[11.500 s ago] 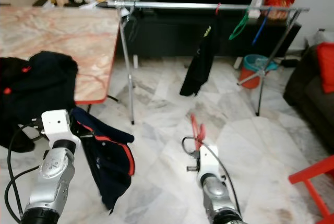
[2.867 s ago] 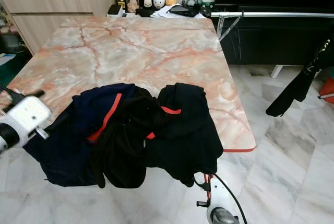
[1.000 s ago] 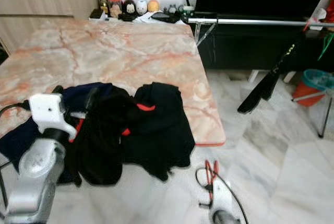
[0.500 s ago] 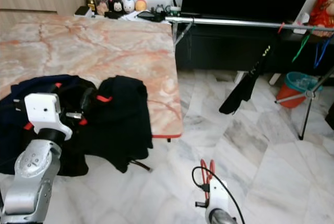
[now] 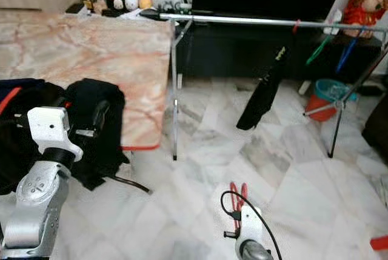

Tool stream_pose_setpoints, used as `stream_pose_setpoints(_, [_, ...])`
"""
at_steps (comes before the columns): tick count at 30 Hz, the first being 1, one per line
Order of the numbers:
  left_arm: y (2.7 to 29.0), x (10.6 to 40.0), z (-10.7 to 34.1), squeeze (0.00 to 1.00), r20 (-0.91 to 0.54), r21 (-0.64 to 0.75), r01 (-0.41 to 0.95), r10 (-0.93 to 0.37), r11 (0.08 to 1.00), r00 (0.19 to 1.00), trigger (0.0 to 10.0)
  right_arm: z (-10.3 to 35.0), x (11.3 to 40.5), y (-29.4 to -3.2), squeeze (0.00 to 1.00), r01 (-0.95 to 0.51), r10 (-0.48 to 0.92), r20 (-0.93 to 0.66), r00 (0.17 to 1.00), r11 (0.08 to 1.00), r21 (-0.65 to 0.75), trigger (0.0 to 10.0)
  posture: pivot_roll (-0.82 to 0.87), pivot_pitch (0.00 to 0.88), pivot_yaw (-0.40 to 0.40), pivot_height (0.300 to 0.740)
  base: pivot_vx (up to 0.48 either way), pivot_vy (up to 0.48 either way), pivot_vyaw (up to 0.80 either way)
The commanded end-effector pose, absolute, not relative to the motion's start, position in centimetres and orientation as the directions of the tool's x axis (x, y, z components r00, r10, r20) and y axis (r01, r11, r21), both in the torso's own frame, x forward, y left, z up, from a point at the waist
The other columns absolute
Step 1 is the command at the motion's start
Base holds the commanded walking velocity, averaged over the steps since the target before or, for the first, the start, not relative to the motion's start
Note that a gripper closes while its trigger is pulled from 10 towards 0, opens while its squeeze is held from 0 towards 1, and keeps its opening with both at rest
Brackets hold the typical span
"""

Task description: Hang hanger

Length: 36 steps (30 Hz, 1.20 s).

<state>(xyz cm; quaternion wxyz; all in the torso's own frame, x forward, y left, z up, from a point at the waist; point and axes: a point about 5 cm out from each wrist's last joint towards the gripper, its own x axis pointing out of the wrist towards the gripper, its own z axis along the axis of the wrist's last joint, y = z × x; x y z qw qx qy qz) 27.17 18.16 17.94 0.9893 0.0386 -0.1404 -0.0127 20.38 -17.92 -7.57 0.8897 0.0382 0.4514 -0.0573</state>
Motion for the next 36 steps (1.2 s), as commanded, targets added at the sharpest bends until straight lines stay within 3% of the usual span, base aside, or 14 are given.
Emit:
stream_pose_setpoints(1, [17.5, 27.2, 18.1, 0.0, 0.285, 0.08, 0.042, -0.064, 0.996, 0.956, 10.0, -7.6, 20.1, -19.1, 0.0, 0.157, -0.097, -0.808, 0.582, 0.988, -0.006, 10.0, 0.2, 0.022, -0.059, 0.736, 0.0, -0.454, 0.0])
stream_pose_setpoints(17, [17.2, 27.1, 17.5, 0.0, 0.259, 0.084, 0.058, -0.078, 0.995, 0.963, 10.0, -7.6, 20.1, -19.1, 0.0, 0.155, -0.097, -0.806, 0.583, 0.988, -0.006, 10.0, 0.2, 0.025, -0.062, 0.736, 0.0, -0.44, 0.0])
stream_pose_setpoints(27, [16.7, 26.8, 15.6, 0.0, 0.172, 0.126, 0.123, -0.144, 0.984, 0.975, 10.0, -7.4, 20.3, -19.1, 0.0, 0.129, -0.078, -0.79, 0.609, 0.992, 0.002, 10.0, 0.19, 0.03, -0.067, 0.736, 0.0, 0.0, 0.0])
stream_pose_setpoints(36, [16.6, 26.8, 14.5, 0.0, 0.094, 0.19, 0.228, -0.249, 0.955, 0.964, 10.0, -7.1, 20.8, -19.0, 0.0, 0.118, -0.065, -0.76, 0.647, 0.993, 0.016, 10.0, 0.18, 0.05, -0.071, 0.736, 0.0, 0.0, 0.45])
